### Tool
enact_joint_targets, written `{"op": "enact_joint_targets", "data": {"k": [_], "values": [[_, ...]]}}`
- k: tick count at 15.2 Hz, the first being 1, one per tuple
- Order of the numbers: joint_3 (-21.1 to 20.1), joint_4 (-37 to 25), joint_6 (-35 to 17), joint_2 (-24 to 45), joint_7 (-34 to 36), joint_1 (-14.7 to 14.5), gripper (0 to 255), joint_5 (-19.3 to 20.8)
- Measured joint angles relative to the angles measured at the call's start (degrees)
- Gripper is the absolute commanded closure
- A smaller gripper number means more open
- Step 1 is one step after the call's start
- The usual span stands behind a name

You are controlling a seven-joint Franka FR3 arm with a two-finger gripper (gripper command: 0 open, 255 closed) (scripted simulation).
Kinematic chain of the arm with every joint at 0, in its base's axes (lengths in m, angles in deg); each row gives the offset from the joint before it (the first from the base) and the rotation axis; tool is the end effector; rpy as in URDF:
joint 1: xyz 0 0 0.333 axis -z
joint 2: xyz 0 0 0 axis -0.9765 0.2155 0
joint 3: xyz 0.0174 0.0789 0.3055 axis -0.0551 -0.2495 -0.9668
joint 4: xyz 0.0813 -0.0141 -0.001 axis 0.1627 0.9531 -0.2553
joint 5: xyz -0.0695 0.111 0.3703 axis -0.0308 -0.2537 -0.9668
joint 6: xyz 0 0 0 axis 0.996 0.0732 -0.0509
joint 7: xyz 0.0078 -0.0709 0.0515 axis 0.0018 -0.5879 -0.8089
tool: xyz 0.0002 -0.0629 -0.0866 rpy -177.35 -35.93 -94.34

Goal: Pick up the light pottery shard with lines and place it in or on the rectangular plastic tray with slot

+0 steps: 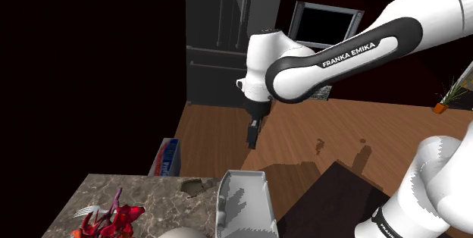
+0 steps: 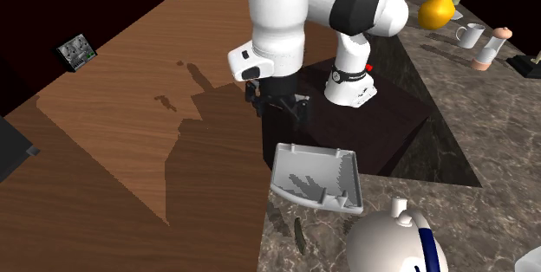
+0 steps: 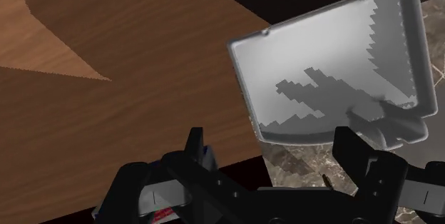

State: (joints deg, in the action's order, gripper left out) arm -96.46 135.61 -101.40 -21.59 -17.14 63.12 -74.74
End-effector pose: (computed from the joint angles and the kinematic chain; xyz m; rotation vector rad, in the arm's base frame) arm 0.4392 0.1908 0.3742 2.9701 0.8683 -0.1193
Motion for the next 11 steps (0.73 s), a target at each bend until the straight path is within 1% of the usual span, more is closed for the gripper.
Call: {"op": "enact_joint_targets", "data": {"k": [1,5,11], "values": [[-0.46,-0.08,-1.78,1.74,-0.27,-0.40,0,0.45],[-2.55,-4.23,-5.93,9.33,-0.36,-2.36,0,2.86],[-4.55,-10.89,-10.36,19.63,-0.75,-5.44,0,7.66]]}}
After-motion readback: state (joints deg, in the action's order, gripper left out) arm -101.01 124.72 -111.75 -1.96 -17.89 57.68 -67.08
